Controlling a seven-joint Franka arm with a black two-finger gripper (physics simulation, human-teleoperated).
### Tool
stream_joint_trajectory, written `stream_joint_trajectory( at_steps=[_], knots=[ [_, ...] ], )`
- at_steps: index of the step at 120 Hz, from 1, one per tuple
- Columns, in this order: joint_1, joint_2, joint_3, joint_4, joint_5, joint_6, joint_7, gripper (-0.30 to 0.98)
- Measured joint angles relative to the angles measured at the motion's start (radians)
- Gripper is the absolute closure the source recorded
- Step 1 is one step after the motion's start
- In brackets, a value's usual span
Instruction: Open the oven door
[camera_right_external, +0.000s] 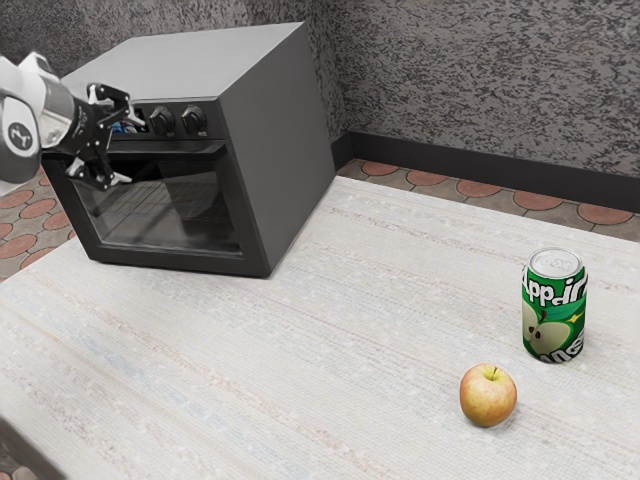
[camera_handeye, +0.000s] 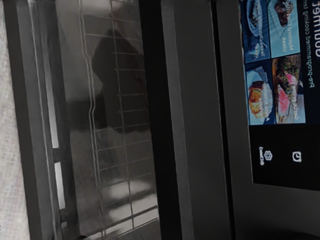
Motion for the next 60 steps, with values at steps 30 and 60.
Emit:
stream_joint_trajectory(
  at_steps=[30,60],
  knots=[
    [0.017,0.035,0.0,-0.004,0.002,0.012,-0.012,0.0],
    [0.029,0.05,0.0,-0.017,0.001,0.02,-0.02,0.0]
  ],
)
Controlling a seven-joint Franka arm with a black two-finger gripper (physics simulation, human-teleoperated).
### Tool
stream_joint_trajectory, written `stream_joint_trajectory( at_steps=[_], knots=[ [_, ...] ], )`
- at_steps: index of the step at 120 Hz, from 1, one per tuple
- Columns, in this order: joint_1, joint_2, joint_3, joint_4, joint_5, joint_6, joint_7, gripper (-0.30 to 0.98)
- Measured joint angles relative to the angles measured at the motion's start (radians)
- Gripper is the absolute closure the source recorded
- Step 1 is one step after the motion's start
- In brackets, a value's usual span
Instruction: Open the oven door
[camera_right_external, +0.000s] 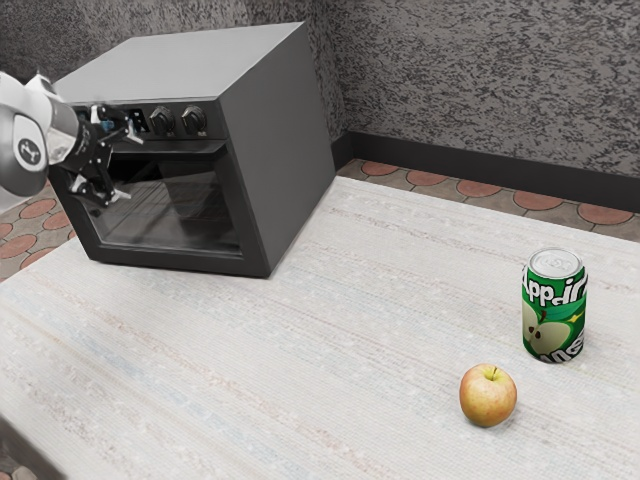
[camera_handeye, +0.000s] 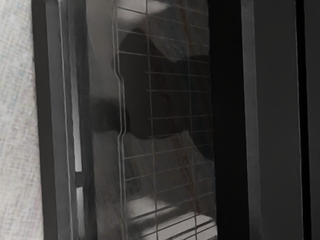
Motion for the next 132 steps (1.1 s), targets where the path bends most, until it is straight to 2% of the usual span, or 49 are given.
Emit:
stream_joint_trajectory(
  at_steps=[37,53,65,86,101,110,114,118,125,132],
  knots=[
    [-0.009,0.015,0.001,-0.01,-0.004,0.005,-0.006,0.0],
    [-0.008,-0.051,-0.002,-0.113,-0.007,0.015,-0.008,0.0],
    [0.005,-0.159,0.001,-0.237,-0.003,0.026,-0.01,0.0],
    [0.084,-0.315,0.001,-0.442,-0.01,0.039,-0.012,0.0],
    [0.178,-0.486,0.002,-0.587,-0.013,0.044,-0.013,0.0],
    [0.193,-0.552,-0.007,-0.624,-0.005,0.042,-0.013,0.0],
    [0.159,-0.57,-0.03,-0.591,0.039,0.027,-0.014,0.0],
    [0.087,-0.574,-0.042,-0.482,0.095,-0.026,-0.014,0.0],
    [-0.093,-0.547,-0.083,-0.154,0.225,-0.216,-0.015,0.01],
    [-0.337,-0.481,-0.103,0.124,0.327,-0.41,-0.018,0.01]
  ],
)
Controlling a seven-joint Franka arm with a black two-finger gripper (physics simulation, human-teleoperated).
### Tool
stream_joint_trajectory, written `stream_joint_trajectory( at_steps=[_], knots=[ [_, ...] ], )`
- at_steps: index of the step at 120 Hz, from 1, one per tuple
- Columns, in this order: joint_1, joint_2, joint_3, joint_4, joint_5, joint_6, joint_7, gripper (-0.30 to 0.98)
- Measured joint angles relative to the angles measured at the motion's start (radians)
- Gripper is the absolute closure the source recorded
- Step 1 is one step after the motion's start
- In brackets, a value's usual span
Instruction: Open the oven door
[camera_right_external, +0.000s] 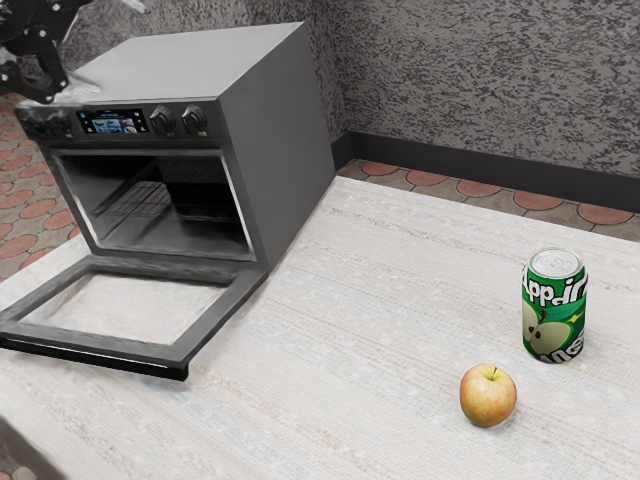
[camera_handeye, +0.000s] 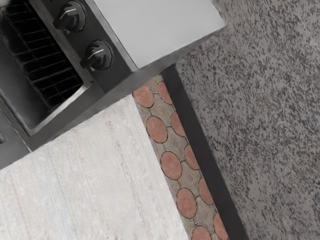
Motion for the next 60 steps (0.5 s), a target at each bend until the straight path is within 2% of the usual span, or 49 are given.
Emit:
stream_joint_trajectory(
  at_steps=[4,9,19,38,60],
  knots=[
    [-0.113,0.074,-0.011,0.171,0.036,-0.107,0.008,0.01],
    [-0.201,0.136,-0.03,0.27,0.049,-0.218,0.019,0.01],
    [-0.288,0.184,-0.028,0.151,0.056,-0.334,0.038,0.0],
    [-0.255,0.204,0.017,-0.014,0.04,-0.403,0.11,0.0],
    [-0.231,0.21,0.019,-0.062,-0.007,-0.438,0.185,0.0]
  ],
)
